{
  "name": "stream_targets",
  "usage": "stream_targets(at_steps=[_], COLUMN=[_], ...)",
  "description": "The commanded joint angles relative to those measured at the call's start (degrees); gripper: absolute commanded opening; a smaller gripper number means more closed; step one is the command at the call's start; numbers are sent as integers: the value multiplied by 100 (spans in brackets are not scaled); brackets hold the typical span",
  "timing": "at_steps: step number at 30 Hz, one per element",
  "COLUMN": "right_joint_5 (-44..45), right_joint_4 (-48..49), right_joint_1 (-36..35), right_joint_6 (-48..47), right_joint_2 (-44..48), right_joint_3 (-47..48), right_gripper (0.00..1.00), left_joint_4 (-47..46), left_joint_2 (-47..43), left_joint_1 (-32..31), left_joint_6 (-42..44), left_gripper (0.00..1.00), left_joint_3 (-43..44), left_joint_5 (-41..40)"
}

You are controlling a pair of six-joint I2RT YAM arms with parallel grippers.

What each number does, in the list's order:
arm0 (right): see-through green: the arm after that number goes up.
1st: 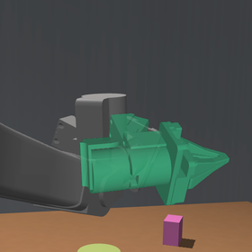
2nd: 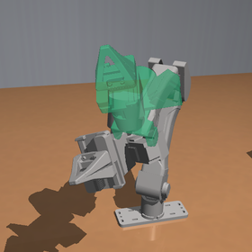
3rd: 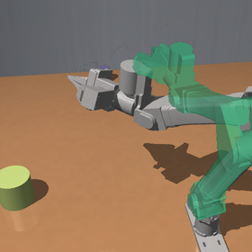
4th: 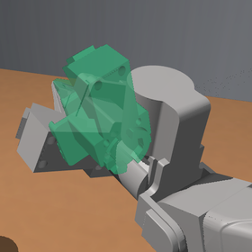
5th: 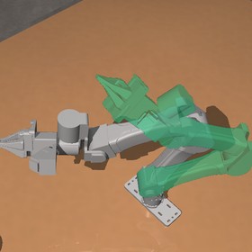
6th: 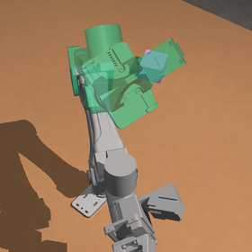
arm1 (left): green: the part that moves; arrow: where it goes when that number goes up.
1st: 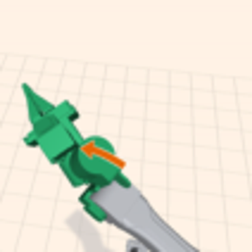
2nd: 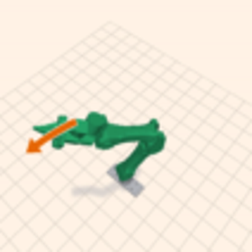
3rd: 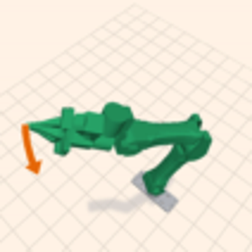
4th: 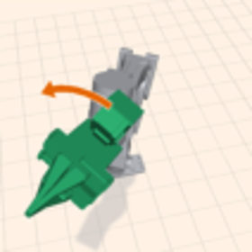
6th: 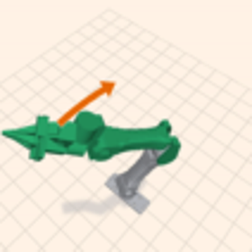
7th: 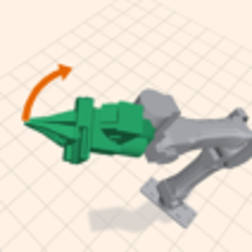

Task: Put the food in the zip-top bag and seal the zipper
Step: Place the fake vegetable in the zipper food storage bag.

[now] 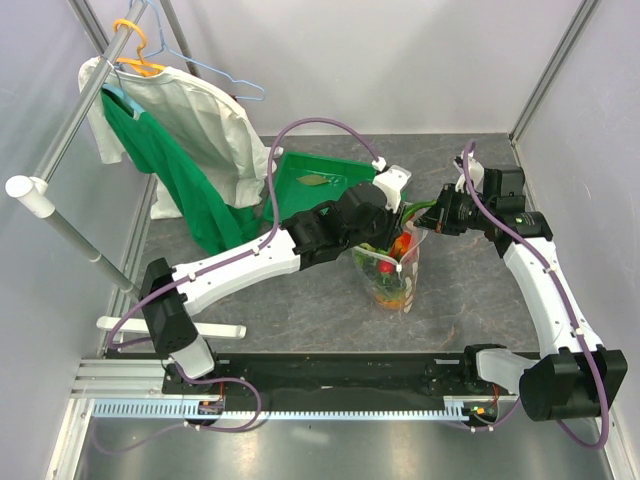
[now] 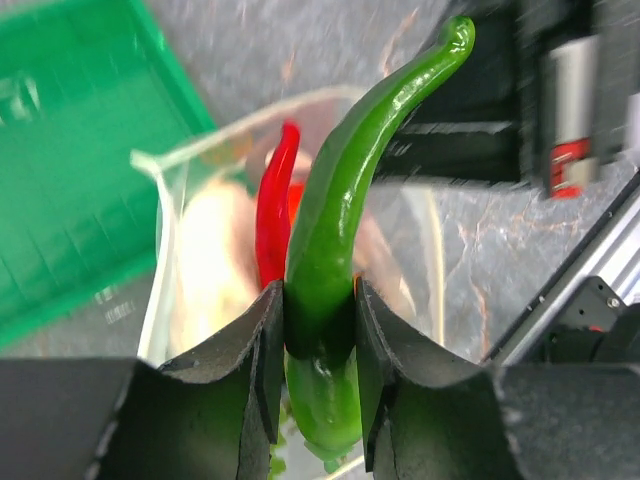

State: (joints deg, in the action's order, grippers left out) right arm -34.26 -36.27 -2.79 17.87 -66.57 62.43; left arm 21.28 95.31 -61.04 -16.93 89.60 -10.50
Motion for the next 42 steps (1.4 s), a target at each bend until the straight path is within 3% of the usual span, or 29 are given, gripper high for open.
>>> stream_targets(at_steps=[1, 7, 10, 11, 14, 18, 20, 25, 28, 30, 36, 42], right_joint_5=[-72, -63, -72, -72, -72, -89, -90, -107, -151, -169, -186, -274], right_joint_4=[305, 322, 331, 331, 322, 331, 331, 340, 340, 349, 331, 296], right_joint_1=[15, 15, 15, 15, 15, 24, 15, 15, 15, 24, 15, 24], right_joint_6=[50, 50, 33, 33, -3, -29, -55, -82, -108, -134, -187, -231], right_joint_2=[-5, -50, -41, -32, -14, -5, -14, -23, 12, 12, 30, 47], right_joint_3=[76, 102, 85, 76, 76, 85, 85, 50, 58, 67, 76, 67], right_gripper=[0, 0, 0, 0, 0, 0, 0, 0, 0, 0, 0, 0], left_joint_4=[859, 1791, 2336, 2415, 2425, 2355, 2328, 2047, 2125, 2222, 2311, 2074], left_joint_2=[14, 190, 418, 453, 462, 533, 507, 147, -56, -153, -617, -672], left_joint_1=[13, 30, 109, 162, 337, 540, 531, 566, 890, 1207, 1331, 1314], left_joint_6=[-978, -1787, -2121, -2183, -2297, -1868, -1212, -312, -83, -83, 119, -126], left_gripper=[4, 5, 17, 29, 43, 54, 57, 62, 58, 56, 69, 68], left_joint_3=[171, 435, 690, 760, 909, 1497, 1857, 1824, 1605, 1342, 366, -75], left_joint_5=[-260, 66, 215, 311, 268, 382, 670, 349, 364, 574, 1857, 2192])
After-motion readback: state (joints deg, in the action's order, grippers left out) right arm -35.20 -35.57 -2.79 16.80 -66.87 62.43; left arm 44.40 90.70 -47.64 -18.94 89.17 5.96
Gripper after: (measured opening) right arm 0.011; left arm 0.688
